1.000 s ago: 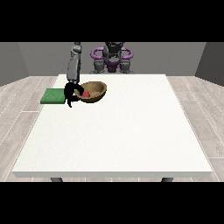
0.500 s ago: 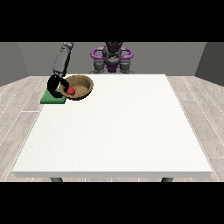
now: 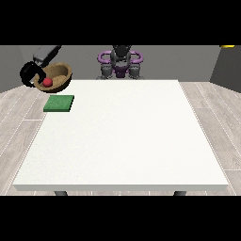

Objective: Pick the cup and pour the ball into the bowl, then pick the bowl and place it on the pad

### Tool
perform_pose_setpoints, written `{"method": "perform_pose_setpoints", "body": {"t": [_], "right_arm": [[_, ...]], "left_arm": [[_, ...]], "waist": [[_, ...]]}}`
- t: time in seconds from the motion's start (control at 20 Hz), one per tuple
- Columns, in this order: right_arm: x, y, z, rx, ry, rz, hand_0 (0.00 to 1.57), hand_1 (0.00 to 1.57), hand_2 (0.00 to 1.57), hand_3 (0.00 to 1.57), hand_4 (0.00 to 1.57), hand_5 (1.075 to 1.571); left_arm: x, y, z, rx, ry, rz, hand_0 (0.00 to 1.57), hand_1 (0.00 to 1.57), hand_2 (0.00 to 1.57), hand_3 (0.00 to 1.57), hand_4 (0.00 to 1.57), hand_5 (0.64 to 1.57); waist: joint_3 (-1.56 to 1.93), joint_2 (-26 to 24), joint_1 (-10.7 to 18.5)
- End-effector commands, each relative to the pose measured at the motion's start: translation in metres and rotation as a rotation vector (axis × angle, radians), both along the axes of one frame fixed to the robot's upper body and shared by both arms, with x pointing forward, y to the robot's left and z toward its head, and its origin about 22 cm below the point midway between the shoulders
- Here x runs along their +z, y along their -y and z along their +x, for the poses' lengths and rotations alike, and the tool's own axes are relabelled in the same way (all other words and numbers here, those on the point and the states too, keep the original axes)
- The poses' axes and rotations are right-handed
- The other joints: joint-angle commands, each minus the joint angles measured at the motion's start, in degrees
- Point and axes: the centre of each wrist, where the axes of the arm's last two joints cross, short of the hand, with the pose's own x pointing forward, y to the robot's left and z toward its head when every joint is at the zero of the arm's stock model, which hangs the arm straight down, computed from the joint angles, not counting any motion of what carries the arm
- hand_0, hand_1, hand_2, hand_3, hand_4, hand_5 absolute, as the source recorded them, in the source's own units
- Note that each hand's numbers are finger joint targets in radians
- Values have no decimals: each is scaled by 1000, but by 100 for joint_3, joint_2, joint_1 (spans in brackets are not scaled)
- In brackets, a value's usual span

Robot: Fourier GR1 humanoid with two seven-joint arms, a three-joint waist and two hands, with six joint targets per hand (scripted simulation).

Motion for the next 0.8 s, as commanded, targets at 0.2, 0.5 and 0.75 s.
{"method": "perform_pose_setpoints", "body": {"t": [0.2, 0.5, 0.75], "right_arm": [[1, 13, -7, 46, -12, -9, 1571, 1571, 1571, 381, 1123, 1568], [-28, -38, 19, 41, -38, 94, 1571, 1571, 1571, 487, 1066, 1567], [-53, -41, 13, 51, 2, 138, 1571, 1571, 1571, 537, 1017, 1571]], "left_arm": [[-13, -36, -18, 65, -4, -3, 0, 0, 0, 0, 1211, 1554], [-42, -39, -17, 73, -7, 2, 0, 0, 0, 0, 1211, 1551], [-38, -51, -26, 69, 5, -1, 0, 0, 0, 0, 1205, 1555]], "waist": [[8, 109, -345], [4, 15, -340], [8, 128, -322]]}}
